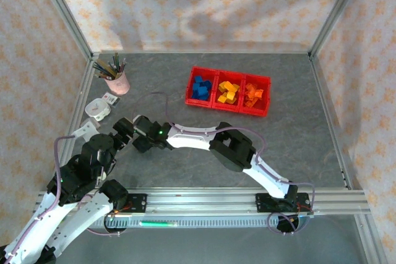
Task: Sort the legos into containers by color
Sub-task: Pick up the lego from the middle-left of the table.
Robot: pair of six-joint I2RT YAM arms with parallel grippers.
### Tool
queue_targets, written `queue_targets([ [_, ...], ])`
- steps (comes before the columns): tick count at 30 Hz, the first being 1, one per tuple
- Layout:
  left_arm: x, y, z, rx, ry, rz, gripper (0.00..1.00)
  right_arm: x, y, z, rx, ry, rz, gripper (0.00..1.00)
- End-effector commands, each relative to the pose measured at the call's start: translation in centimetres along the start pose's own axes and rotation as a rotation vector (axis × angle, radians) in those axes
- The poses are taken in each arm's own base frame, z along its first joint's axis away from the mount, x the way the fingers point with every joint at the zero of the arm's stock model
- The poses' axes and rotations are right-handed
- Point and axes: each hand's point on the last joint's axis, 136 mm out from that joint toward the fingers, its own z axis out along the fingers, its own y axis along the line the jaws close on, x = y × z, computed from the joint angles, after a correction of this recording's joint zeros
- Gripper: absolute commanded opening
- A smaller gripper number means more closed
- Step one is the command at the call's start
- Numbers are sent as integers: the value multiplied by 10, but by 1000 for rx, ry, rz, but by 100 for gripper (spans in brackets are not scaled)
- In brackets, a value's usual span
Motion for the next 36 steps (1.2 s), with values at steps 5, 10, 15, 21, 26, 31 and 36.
queue_targets([
  [5,-10,1,-7,-2,-33,-11,99,23,-2,6,60,67,-42,70],
  [10,-9,0,-5,3,-28,-7,99,13,-3,-5,70,40,-21,62],
  [15,-10,-4,-7,20,-25,-12,99,-6,-3,-28,55,-10,7,60],
  [21,-12,-17,-6,58,-19,-2,99,-21,-30,-71,27,-67,137,59],
  [26,-5,-37,3,102,18,29,99,-6,-84,-109,72,-86,294,60],
  [31,18,-63,23,174,92,67,99,18,-162,-154,175,-128,489,61],
  [36,48,-91,48,253,185,110,99,47,-249,-198,330,-164,665,61],
])
